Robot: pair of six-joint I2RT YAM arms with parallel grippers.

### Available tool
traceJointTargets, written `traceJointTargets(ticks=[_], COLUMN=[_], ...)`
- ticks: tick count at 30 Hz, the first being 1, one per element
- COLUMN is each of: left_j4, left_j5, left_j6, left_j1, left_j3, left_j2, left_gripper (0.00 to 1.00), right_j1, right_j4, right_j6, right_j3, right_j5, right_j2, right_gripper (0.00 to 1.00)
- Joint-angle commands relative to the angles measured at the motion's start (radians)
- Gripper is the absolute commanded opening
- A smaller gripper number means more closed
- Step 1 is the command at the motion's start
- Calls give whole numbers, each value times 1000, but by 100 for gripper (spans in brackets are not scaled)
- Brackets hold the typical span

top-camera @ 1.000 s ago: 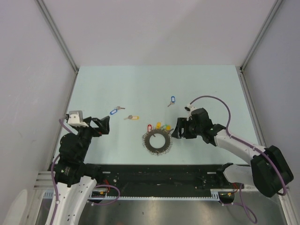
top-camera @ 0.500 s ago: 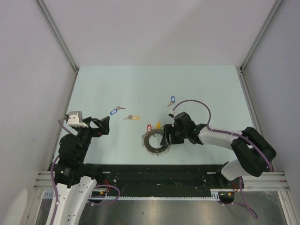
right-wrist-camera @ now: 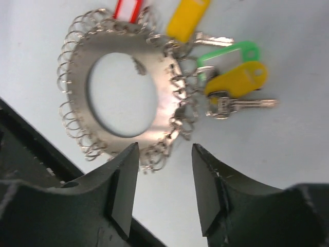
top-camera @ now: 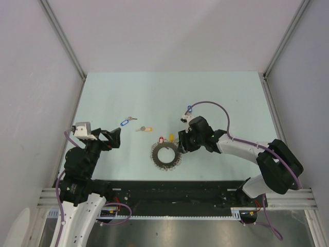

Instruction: Put the keys on the keyring

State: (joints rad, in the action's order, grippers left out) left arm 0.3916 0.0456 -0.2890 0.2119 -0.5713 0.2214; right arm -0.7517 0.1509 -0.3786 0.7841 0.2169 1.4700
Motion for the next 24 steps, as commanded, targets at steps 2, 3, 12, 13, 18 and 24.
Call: traceJointTargets(ticks=[2,3,12,13,18,24], left_j4=[-16,-16,-19,-19,-22,-23], left_j5=[-24,-24,-36,-36,-36,-36], left_j6=[-13,-13,-12,-10,-9,-9], left_j1=[1,1,1,1,0,-3], left_j3=[-32,-32,-29,-30,-29,-29], left_j2=[6,6,9,10,16,19], left_gripper=[100,100,100,100,100,100], right_j1=[83,89,117,115,114,111], right_j4=[-8,-17,-109,-114,-122,-110], right_j6=[170,194,253,254,268,271], right_j3=[26,26,27,26,27,27], right_j5=[50,64,269,289,329,340], right_j2=[-4,6,142,150,184,173], right_gripper=[47,46,41,40,39,36])
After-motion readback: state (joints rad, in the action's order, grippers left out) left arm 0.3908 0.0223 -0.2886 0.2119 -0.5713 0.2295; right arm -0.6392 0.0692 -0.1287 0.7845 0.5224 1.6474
